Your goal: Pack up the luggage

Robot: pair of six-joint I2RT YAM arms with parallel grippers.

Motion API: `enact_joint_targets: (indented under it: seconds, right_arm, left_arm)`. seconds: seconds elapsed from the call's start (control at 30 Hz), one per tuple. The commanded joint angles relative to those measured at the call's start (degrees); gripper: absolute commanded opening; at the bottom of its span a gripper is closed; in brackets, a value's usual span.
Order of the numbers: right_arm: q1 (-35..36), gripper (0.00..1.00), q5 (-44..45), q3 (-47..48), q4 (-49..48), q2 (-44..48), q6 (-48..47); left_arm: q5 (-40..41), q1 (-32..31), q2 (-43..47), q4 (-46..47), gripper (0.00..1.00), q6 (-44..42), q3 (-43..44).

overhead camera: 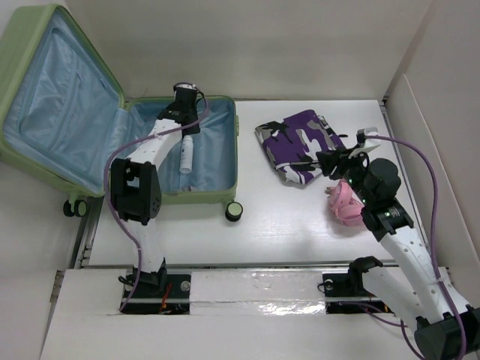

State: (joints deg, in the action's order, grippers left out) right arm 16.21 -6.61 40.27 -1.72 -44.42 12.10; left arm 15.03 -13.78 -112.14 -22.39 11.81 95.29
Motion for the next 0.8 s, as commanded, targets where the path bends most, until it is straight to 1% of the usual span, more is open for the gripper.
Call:
enact_joint_targets:
  seconds: [0.0,0.03,0.07,0.1,0.13,0.17,0.2,0.23,0.27,0.3,0.33,0.37,0.4,0.43,0.47,0.5,0.53,0.57,0.6,0.63,0.67,0.7,0.73,0.77]
  right_arm:
    - [0.40,0.27,1.42,-0.46,-2.77,1.80,0.29]
    - [0.40,0.22,2.04,-0.54,-2.68,1.88,0.47]
    - [0.40,0.18,2.30,-0.54,-2.68,1.89,0.47]
    - [0.40,0.10,2.65,-0.46,-2.33,1.89,0.47]
    - [0.40,0.07,3.18,-0.46,-2.33,1.80,0.47]
    - [0.40,0.05,3.53,-0.46,-2.24,1.80,0.47]
    - [0.40,0.04,3.97,-0.37,-2.07,1.80,0.47]
    - [0.40,0.03,4.93,-0.37,-1.72,1.88,0.64]
    - [0.40,0.02,5.55,-0.46,-1.54,2.15,0.73]
    - [0.40,0.01,5.99,-0.63,-1.62,2.41,0.91]
    - [0.40,0.00,6.34,-1.07,-2.49,3.11,1.08]
    - [0.40,0.00,6.35,-1.77,-3.11,3.46,1.43]
    - [0.40,0.00,6.35,-1.95,-3.47,3.64,1.44]
    - [0.40,0.01,6.35,-1.86,-3.21,3.90,1.35]
    - [0.40,0.04,6.35,-1.60,-2.95,3.99,1.26]
    - [0.40,0.11,6.35,-1.51,-2.59,4.17,1.17]
    - [0.40,0.16,8.26,-1.51,-2.33,4.26,1.09]
    - [0.40,0.21,8.46,-1.60,-2.41,4.52,1.09]
    - [0.40,0.28,8.54,-1.60,-2.50,4.61,1.00]
    - [0.40,0.40,8.46,-1.43,-2.15,4.61,1.00]
    - [0.40,0.44,8.11,-1.42,-2.06,4.96,0.82]
    - [0.40,0.49,7.84,-1.60,-2.06,5.05,0.74]
    - [0.40,0.56,7.76,-1.69,-2.50,5.22,0.65]
    - [0.40,0.58,7.75,-1.95,-2.85,5.22,0.73]
  left_arm:
    - [-5.70,-3.69,16.21,8.58,0.19,3.65,-1.32]
    - [-7.89,-5.28,17.81,11.64,0.05,4.44,-2.11]
    - [-9.04,-8.60,20.27,13.24,0.00,6.45,-4.12]
    - [-10.18,-10.28,21.16,14.90,0.00,7.34,-5.19]
    - [-11.50,-11.95,21.61,18.14,0.00,8.22,-6.33]
    - [-12.73,-15.02,22.13,19.91,0.00,9.79,-8.52]
    - [-13.70,-16.35,22.14,21.58,0.00,12.68,-9.76]
    - [-14.58,-17.76,21.96,25.52,0.00,14.01,-10.81]
    - [-14.33,-19.34,21.70,27.30,0.00,15.24,-12.82]
    - [-13.80,-22.83,20.83,29.05,0.00,16.82,-13.80]
    - [-12.67,-24.96,19.95,31.42,0.00,17.01,-14.25]
    - [-7.87,-27.15,18.90,31.53,0.00,16.93,-13.38]
    - [-5.21,-31.18,15.67,31.45,0.00,16.75,-12.33]
    - [-2.66,-32.61,13.89,30.40,0.00,17.36,-11.19]
    - [0.32,-33.58,11.87,29.69,0.03,18.50,-8.48]
    - [0.88,-33.59,8.37,29.43,0.11,19.90,-7.67]
    - [1.58,-34.11,6.95,29.51,0.22,21.65,-7.40]
    - [2.02,-34.12,5.63,30.03,0.45,25.59,-7.74]
    - [2.02,-34.12,3.61,30.56,0.56,27.37,-8.09]
    - [2.46,-33.51,2.64,31.26,0.68,29.21,-8.27]
    - [3.16,-33.50,0.80,31.88,0.78,32.10,-8.71]
    - [3.34,-33.50,-0.09,32.49,0.81,33.70,-8.89]
    - [3.78,-32.81,-0.80,33.11,0.84,35.19,-8.89]
    - [5.26,-32.80,-1.50,33.90,0.85,36.60,-9.32]
